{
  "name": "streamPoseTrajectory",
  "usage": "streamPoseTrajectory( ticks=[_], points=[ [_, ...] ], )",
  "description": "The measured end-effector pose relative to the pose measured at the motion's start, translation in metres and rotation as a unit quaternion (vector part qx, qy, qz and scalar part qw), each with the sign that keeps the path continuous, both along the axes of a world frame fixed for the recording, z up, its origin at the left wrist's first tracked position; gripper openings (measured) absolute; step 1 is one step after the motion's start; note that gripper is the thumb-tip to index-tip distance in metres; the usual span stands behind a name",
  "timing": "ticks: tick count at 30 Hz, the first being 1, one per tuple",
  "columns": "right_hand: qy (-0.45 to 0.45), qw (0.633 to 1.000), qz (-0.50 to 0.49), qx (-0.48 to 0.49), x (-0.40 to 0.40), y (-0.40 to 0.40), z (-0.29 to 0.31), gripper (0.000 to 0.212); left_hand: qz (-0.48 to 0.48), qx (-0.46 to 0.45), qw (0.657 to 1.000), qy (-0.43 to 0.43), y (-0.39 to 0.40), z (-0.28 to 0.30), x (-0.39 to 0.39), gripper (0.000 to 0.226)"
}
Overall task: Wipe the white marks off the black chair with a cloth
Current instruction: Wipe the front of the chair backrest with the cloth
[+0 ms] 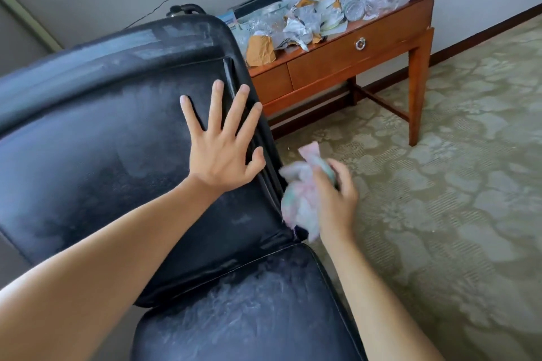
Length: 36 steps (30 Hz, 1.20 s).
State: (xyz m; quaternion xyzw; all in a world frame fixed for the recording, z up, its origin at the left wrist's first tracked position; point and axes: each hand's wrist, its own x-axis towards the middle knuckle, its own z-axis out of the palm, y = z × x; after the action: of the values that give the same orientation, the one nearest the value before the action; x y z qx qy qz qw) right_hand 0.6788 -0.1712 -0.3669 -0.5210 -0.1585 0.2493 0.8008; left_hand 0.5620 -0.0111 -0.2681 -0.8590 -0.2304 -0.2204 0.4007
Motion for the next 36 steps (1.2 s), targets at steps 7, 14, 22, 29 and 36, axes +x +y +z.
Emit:
streamPoseTrajectory(
  ticks=[7, 14, 22, 29, 36],
  points=[
    [-0.171, 0.983, 0.04, 0.049, -0.041, 0.076, -0.016, 0.028, -0.004, 0.009, 1.0, -0.017, 0.011, -0.004, -0.003, 0.068],
    [0.038, 0.978, 0.127, -0.162, -0.091, 0.051, -0.145, 0.056, 0.024, 0.0, 1.0, -0.003, 0.01, -0.003, -0.002, 0.07],
    [0.032, 0.997, 0.067, -0.022, -0.027, 0.016, -0.018, 0.027, -0.068, -0.028, 0.997, -0.026, 0.002, 0.017, -0.024, 0.085],
    [-0.41, 0.91, 0.062, 0.028, 0.014, 0.075, 0.148, 0.05, -0.045, -0.008, 0.999, -0.012, 0.032, 0.038, -0.092, 0.079],
    [-0.655, 0.753, -0.01, -0.066, 0.018, 0.184, 0.234, 0.048, 0.014, 0.031, 0.999, -0.029, 0.061, 0.035, -0.176, 0.078]
  ],
)
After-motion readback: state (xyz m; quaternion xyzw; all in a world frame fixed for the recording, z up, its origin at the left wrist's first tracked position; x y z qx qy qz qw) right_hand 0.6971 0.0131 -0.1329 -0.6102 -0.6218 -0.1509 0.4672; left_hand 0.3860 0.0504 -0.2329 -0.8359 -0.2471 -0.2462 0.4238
